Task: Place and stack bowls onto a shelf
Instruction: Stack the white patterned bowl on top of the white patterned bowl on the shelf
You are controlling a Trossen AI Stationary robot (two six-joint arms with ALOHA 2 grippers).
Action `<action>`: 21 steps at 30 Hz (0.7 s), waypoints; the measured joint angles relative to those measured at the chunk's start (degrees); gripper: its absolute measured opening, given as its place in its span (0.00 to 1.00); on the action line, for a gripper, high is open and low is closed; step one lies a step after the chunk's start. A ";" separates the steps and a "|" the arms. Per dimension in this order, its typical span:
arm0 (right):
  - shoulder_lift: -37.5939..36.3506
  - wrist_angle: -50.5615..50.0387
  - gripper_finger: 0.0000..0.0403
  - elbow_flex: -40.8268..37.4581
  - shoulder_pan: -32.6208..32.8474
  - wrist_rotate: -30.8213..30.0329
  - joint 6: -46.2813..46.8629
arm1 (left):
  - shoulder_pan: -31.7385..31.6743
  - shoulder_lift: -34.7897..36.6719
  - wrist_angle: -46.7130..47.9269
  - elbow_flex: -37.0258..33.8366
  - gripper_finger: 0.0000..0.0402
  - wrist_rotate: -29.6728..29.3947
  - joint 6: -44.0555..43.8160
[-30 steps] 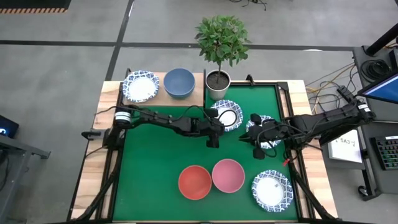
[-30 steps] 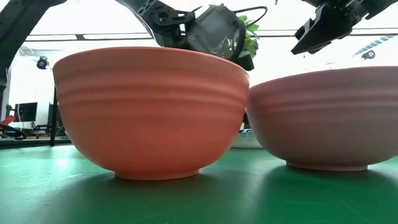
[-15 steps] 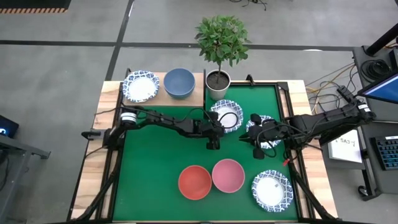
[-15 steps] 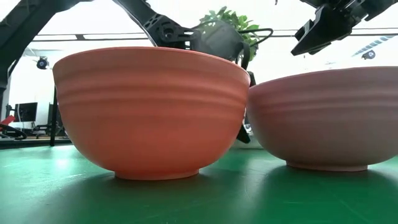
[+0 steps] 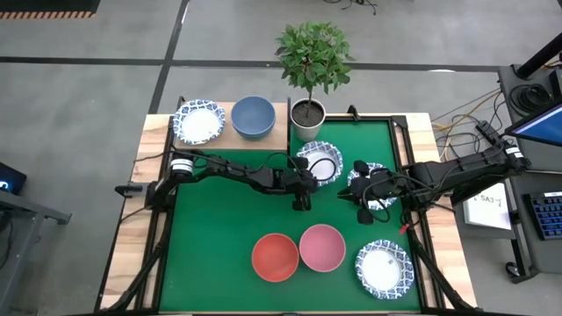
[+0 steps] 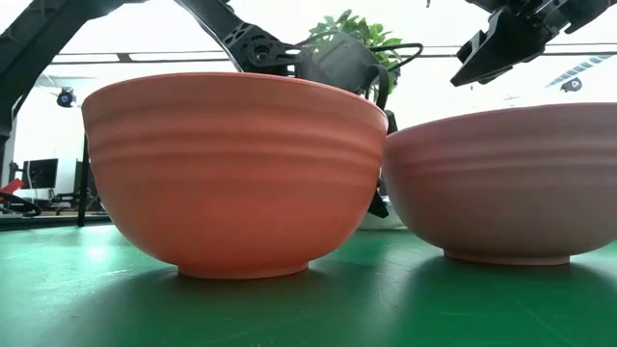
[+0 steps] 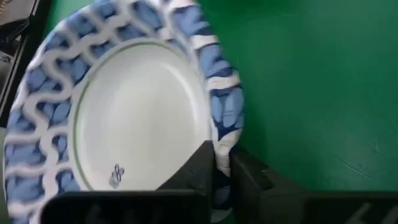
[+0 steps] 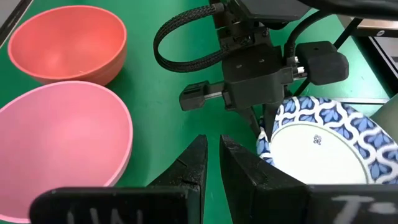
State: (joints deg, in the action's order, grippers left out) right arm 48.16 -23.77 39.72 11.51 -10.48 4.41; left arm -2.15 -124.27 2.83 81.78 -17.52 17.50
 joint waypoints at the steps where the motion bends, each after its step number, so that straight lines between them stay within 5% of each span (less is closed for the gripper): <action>1: 0.00 0.00 0.08 0.00 0.00 0.00 -0.04 | 0.04 0.00 0.01 0.00 0.02 0.02 -0.27; 9: 0.01 0.00 0.08 -0.02 0.00 -0.02 -0.13 | 2.52 3.36 2.18 -0.07 0.00 0.67 0.90; 21: 0.04 0.21 0.08 -0.04 -0.02 -0.02 -0.13 | 6.95 21.51 17.11 -0.07 0.00 8.33 -0.99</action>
State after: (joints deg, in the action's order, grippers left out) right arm 48.21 -23.56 39.68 11.49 -10.50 4.27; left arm 4.80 -102.76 19.94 81.71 -9.19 16.51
